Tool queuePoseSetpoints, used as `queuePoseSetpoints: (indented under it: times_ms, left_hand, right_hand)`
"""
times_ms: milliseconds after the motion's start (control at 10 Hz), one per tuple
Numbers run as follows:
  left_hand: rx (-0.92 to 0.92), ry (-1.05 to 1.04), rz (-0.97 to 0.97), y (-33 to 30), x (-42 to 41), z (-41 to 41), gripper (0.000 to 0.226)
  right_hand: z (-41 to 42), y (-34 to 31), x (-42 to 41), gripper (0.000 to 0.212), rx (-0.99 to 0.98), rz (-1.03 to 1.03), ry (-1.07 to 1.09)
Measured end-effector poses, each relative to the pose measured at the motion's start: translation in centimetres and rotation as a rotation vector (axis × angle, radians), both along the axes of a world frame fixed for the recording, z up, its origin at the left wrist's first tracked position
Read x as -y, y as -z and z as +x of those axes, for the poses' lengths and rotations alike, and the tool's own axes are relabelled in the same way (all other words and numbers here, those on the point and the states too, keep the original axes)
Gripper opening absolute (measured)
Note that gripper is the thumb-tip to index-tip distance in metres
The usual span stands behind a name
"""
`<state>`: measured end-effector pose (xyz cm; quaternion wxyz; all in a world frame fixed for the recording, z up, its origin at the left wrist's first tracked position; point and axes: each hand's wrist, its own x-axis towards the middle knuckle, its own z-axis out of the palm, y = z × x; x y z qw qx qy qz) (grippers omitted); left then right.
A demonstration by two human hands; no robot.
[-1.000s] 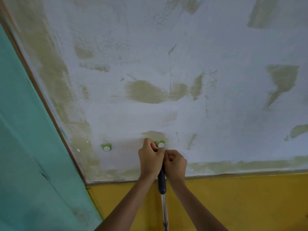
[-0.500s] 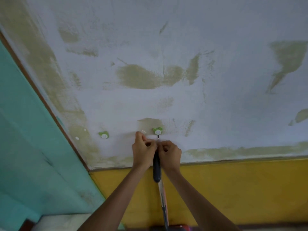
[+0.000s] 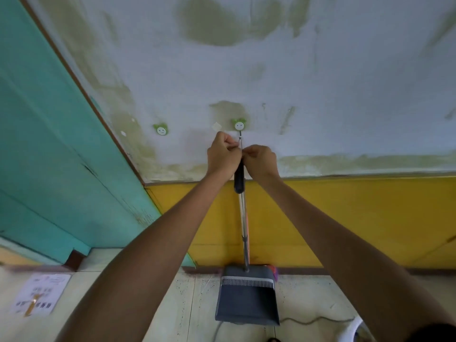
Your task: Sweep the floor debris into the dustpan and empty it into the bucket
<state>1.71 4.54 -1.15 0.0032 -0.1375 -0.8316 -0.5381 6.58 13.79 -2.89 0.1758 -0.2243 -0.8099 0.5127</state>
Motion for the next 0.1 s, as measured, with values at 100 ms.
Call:
queuePoseSetpoints:
  times_ms: [100]
  left_hand:
    - [0.037, 0.065, -0.13, -1.75, 1.96, 1.4, 0.021]
  right_hand:
    - [2.02, -0.96, 0.99, 0.021, 0.046, -0.002, -0.008]
